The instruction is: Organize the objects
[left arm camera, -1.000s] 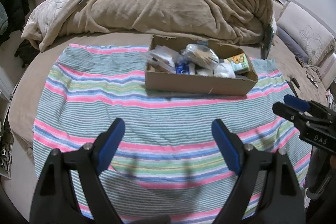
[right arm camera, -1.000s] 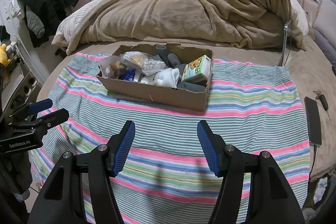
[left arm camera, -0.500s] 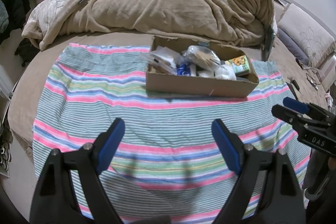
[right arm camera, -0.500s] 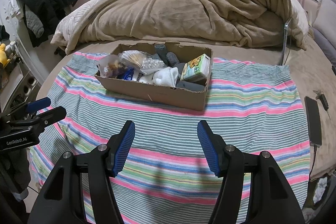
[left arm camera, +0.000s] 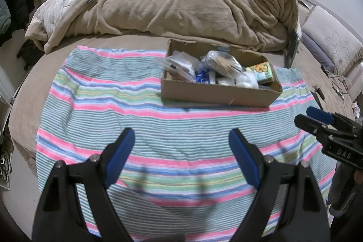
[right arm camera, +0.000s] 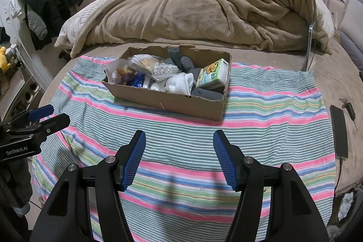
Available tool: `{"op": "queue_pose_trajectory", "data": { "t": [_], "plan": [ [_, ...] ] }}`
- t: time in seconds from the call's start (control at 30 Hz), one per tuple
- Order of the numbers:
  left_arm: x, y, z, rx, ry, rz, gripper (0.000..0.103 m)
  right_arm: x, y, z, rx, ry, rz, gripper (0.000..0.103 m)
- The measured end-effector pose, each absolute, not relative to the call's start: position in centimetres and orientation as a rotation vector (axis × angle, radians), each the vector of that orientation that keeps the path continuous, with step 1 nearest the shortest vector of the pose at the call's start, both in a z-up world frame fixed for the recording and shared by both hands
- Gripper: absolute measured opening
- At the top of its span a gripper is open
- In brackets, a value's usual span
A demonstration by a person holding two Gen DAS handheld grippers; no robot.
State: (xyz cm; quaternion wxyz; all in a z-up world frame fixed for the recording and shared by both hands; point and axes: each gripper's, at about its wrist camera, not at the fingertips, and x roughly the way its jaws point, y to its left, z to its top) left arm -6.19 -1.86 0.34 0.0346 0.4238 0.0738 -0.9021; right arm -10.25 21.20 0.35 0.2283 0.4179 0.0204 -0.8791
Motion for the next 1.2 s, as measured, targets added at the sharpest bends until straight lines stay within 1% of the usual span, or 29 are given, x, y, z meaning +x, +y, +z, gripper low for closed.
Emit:
{"op": "queue_pose_trajectory", "data": {
  "t": [0.93,1.2],
  "plan": [
    [-6.5,-1.7,0.2,1.319,0.227,-2.773,0.086,-10.4,20.7,0.3,1.156,0.061,-2.412,0.065],
    [-7.3,-1.2,-0.3,1.351,0.198,-2.812,0.086,-11.1,20.6,-0.4,1.164,0.071,-2.391,0.065]
  ]
}}
